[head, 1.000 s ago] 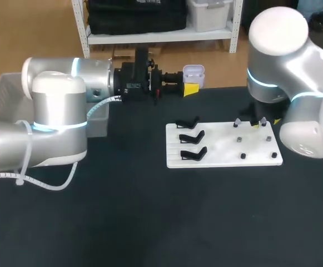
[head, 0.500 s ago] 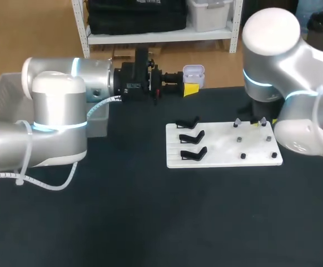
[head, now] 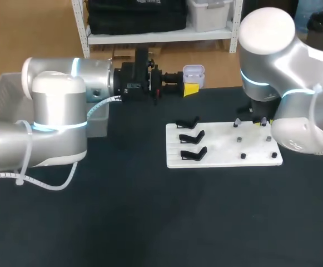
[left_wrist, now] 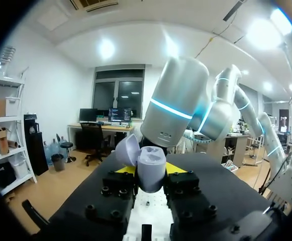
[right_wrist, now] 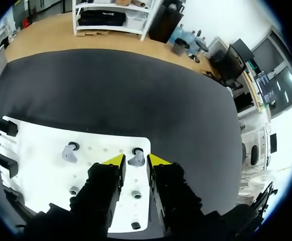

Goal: Pick up each earbud case from the left stands, insert the matching earbuds, close the lid, and place the case in the box.

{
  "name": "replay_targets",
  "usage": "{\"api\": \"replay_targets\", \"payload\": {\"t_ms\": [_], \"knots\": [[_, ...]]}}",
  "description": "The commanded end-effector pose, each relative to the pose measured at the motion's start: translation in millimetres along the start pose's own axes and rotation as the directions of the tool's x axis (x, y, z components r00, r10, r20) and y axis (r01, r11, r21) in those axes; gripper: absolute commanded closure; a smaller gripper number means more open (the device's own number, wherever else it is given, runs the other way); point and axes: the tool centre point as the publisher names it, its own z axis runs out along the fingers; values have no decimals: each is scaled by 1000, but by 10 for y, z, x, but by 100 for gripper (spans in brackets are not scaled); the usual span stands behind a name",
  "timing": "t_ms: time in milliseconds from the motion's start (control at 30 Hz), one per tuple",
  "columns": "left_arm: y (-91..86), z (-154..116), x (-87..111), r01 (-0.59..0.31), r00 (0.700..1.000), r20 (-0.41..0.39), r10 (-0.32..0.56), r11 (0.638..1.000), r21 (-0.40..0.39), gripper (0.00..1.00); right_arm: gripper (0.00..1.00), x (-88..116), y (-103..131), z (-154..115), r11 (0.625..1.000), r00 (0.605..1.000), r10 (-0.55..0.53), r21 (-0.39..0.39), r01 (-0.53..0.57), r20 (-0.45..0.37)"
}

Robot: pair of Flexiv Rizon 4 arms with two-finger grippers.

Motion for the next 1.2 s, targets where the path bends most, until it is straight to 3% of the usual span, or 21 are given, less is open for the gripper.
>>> {"api": "replay_targets", "payload": {"t_ms": [33, 100, 233, 300, 467, 700, 933, 1200], "knots": [[-14, 0, 12, -4, 1000, 5, 4, 1000, -5, 100, 76, -3, 10, 1, 1000, 1000, -1, 1, 1, -3], [-14, 0, 12, -4, 1000, 5, 4, 1000, -5, 100, 87, 3, 11, 2, 1000, 1000, -1, 2, 1, -5], [-14, 0, 12, -4, 1000, 5, 4, 1000, -5, 100, 88, 8, 12, 0, 1000, 1000, -1, 8, 1, -8], [-14, 0, 12, -4, 1000, 5, 4, 1000, -5, 100, 100, 10, 14, -6, 1000, 1000, -2, 11, 2, -12], [-14, 0, 12, -4, 1000, 5, 4, 1000, -5, 100, 100, 22, 18, -32, 1000, 1000, -2, 14, 2, -16], [-14, 0, 12, -4, 1000, 5, 4, 1000, -5, 100, 100, 17, -66, -291, 1000, 1000, 25, 12, -25, 3], [-14, 0, 12, -4, 1000, 5, 4, 1000, -5, 100, 100, 84, -109, -729, 996, 997, 74, -47, -73, 19], [-14, 0, 12, -4, 1000, 5, 4, 1000, -5, 100, 100, 176, -21, -1367, 991, 999, 5, -133, 0, 40]]}}
